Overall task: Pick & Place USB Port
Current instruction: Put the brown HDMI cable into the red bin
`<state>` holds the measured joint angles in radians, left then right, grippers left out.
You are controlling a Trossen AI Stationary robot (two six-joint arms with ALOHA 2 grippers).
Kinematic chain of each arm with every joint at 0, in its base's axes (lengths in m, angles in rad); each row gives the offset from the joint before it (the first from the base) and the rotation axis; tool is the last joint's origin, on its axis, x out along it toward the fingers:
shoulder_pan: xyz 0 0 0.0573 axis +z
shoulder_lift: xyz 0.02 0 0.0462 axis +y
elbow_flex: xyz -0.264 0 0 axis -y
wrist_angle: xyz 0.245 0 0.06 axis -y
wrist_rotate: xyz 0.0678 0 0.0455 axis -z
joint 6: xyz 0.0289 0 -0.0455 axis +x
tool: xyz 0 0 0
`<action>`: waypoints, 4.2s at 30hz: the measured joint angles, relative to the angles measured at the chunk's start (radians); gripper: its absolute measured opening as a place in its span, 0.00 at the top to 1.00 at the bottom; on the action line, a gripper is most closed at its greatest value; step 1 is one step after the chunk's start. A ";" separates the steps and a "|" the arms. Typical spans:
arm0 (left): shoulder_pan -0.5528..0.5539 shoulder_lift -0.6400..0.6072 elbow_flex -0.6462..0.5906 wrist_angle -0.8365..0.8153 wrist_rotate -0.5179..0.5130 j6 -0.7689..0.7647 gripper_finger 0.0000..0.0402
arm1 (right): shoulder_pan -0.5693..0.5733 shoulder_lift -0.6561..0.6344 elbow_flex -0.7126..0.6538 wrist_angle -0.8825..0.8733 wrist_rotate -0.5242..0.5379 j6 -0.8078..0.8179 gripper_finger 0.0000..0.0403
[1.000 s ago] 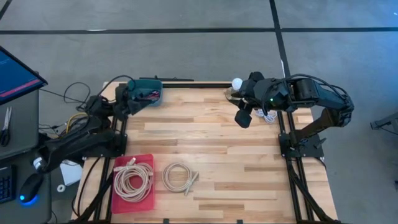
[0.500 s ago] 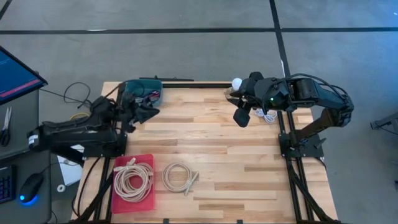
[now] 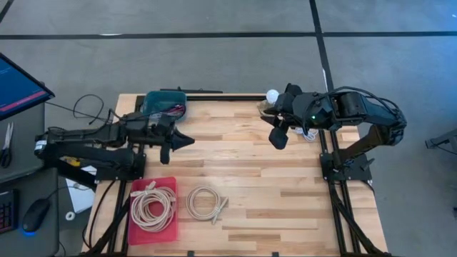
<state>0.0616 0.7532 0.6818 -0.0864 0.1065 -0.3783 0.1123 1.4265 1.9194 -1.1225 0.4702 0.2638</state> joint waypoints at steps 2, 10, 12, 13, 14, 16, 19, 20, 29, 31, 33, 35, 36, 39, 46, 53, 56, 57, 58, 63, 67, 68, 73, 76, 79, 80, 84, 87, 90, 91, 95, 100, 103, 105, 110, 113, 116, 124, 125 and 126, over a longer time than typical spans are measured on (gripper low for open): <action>-0.048 0.000 0.027 -0.070 -0.057 0.004 0.99 | 0.000 0.000 0.000 -0.002 0.000 0.007 0.77; -0.255 0.020 0.052 -0.139 -0.248 -0.070 0.99 | -0.002 0.000 0.000 -0.003 0.002 0.018 0.77; -0.305 0.040 0.052 -0.144 -0.287 -0.082 0.99 | -0.002 0.000 0.000 -0.003 0.002 0.018 0.77; -0.327 0.052 0.052 -0.143 -0.307 -0.093 0.99 | -0.002 0.000 0.000 -0.003 0.003 0.023 0.77; -0.348 0.065 0.052 -0.143 -0.324 -0.104 0.99 | -0.002 0.000 0.000 -0.003 0.002 0.027 0.77; -0.387 0.095 0.052 -0.143 -0.346 -0.124 0.99 | -0.002 0.000 0.000 -0.003 0.002 0.039 0.77; -0.445 0.140 0.053 -0.143 -0.378 -0.129 0.99 | -0.002 0.000 0.000 -0.003 0.002 0.052 0.77; -0.465 0.156 0.060 -0.146 -0.394 -0.129 0.99 | -0.002 0.000 0.000 -0.003 0.002 0.052 0.77; -0.559 0.267 0.225 -0.355 -0.476 -0.157 0.99 | -0.001 0.000 0.000 0.000 0.002 0.058 0.77; -0.567 0.292 0.265 -0.452 -0.477 -0.190 0.99 | -0.001 0.001 0.000 0.000 0.002 0.073 0.77; -0.573 0.320 0.297 -0.545 -0.477 -0.229 0.99 | -0.001 0.001 0.000 0.000 0.002 0.078 0.77; -0.573 0.338 0.315 -0.587 -0.477 -0.258 0.99 | -0.001 0.001 0.000 -0.001 0.002 0.078 0.77; -0.573 0.342 0.316 -0.586 -0.476 -0.263 0.99 | -0.001 0.001 0.000 -0.002 0.002 0.078 0.77; -0.569 0.342 0.316 -0.583 -0.477 -0.289 0.99 | -0.001 0.001 0.000 -0.005 0.002 0.078 0.77; -0.550 0.337 0.311 -0.571 -0.474 -0.310 0.98 | -0.001 0.001 0.000 -0.049 0.002 0.078 0.77; -0.507 0.372 0.294 -0.569 -0.417 -0.330 0.85 | -0.002 0.001 -0.001 -0.100 0.002 0.078 0.77; -0.494 0.386 0.294 -0.553 -0.416 -0.331 0.77 | -0.002 0.001 -0.001 -0.127 0.002 0.078 0.77; -0.490 0.390 0.294 -0.553 -0.414 -0.334 0.75 | -0.002 0.001 -0.001 -0.133 0.002 0.078 0.77; -0.486 0.396 0.294 -0.555 -0.412 -0.336 0.72 | -0.002 0.001 -0.001 -0.139 0.002 0.078 0.77; -0.474 0.462 0.294 -0.557 -0.410 -0.336 0.62 | -0.002 0.001 -0.001 -0.154 0.002 0.077 0.77; -0.475 0.550 0.293 -0.560 -0.405 -0.334 0.56 | -0.002 0.001 -0.001 -0.161 0.002 0.070 0.77; -0.475 0.573 0.293 -0.560 -0.395 -0.334 0.55 | -0.002 0.001 -0.001 -0.165 0.002 0.070 0.77; -0.475 0.679 0.293 -0.560 -0.368 -0.334 0.53 | -0.002 0.001 -0.001 -0.188 0.002 0.067 0.77; -0.475 0.724 0.293 -0.558 -0.367 -0.334 0.52 | -0.002 0.001 -0.001 -0.188 0.002 0.067 0.77; -0.475 0.760 0.293 -0.555 -0.368 -0.337 0.52 | -0.002 0.001 -0.001 -0.188 0.002 0.067 0.77; -0.475 0.769 0.293 -0.554 -0.367 -0.337 0.52 | -0.002 0.001 -0.001 -0.188 0.002 0.067 0.77; -0.475 0.806 0.293 -0.548 -0.367 -0.337 0.52 | -0.002 0.001 -0.001 -0.189 0.002 0.066 0.77; -0.475 0.837 0.293 -0.544 -0.367 -0.337 0.52 | -0.002 0.001 -0.001 -0.189 0.002 0.051 0.77; -0.475 0.864 0.293 -0.540 -0.355 -0.338 0.52 | -0.002 0.001 -0.001 -0.189 0.002 0.050 0.77; -0.475 0.872 0.293 -0.538 -0.344 -0.338 0.52 | -0.002 0.001 -0.001 -0.189 0.002 0.050 0.77; -0.476 0.904 0.293 -0.533 -0.326 -0.338 0.52 | -0.002 0.001 -0.001 -0.189 0.002 0.048 0.77; -0.476 0.931 0.293 -0.508 -0.322 -0.338 0.52 | -0.002 0.001 -0.001 -0.188 0.002 0.049 0.77; -0.476 0.947 0.293 -0.483 -0.320 -0.337 0.52 | -0.002 0.001 -0.001 -0.188 0.002 0.049 0.77; -0.476 0.965 0.293 -0.467 -0.320 -0.338 0.52 | -0.002 0.001 -0.001 -0.188 0.002 0.049 0.77; -0.476 1.023 0.293 -0.439 -0.317 -0.337 0.52 | -0.002 0.001 -0.001 -0.187 0.002 0.051 0.77; -0.476 1.041 0.296 -0.431 -0.313 -0.338 0.52 | -0.002 0.001 -0.001 -0.187 0.002 0.051 0.77; -0.476 1.042 0.296 -0.429 -0.306 -0.338 0.54 | -0.002 0.001 -0.001 -0.187 0.002 0.051 0.77; -0.475 1.012 0.291 -0.412 -0.304 -0.338 0.81 | -0.002 0.001 -0.001 -0.187 0.002 0.051 0.77; -0.474 1.012 0.291 -0.408 -0.306 -0.339 0.85 | -0.002 0.001 -0.001 -0.187 0.002 0.051 0.77; -0.474 1.012 0.291 -0.408 -0.307 -0.339 0.89 | -0.002 0.001 -0.001 -0.187 0.002 0.051 0.77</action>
<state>-0.4123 1.7650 0.9726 -0.4941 -0.2003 -0.7176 0.1101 1.4277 1.9186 -1.3091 0.4721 0.3147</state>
